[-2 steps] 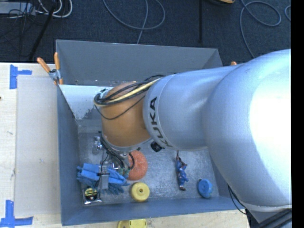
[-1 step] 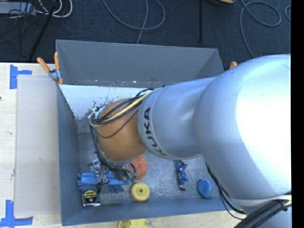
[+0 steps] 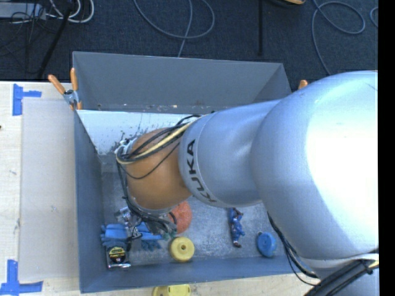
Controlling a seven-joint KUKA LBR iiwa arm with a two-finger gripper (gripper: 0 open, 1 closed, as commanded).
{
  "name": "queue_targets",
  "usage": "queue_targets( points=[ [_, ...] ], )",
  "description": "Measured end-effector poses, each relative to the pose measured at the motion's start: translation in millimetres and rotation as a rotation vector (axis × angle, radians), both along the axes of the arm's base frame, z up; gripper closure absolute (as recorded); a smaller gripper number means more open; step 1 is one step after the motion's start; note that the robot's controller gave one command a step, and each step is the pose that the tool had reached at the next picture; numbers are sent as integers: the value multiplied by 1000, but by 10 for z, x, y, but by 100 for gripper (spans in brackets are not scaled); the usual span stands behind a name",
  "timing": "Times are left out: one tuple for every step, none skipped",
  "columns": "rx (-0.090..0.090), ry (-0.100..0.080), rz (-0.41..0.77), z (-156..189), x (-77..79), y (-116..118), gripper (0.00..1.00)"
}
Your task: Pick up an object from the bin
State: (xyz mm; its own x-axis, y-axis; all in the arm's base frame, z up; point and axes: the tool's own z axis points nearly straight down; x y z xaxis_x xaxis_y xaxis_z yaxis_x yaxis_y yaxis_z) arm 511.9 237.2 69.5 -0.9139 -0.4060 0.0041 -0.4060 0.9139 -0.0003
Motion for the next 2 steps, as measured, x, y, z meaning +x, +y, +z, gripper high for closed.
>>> queue_targets(
  points=[
    [-1, 4, 16, 578, -149, -71, 100],
    [1, 0, -5, 1266, 18, 4, 100]
  ],
)
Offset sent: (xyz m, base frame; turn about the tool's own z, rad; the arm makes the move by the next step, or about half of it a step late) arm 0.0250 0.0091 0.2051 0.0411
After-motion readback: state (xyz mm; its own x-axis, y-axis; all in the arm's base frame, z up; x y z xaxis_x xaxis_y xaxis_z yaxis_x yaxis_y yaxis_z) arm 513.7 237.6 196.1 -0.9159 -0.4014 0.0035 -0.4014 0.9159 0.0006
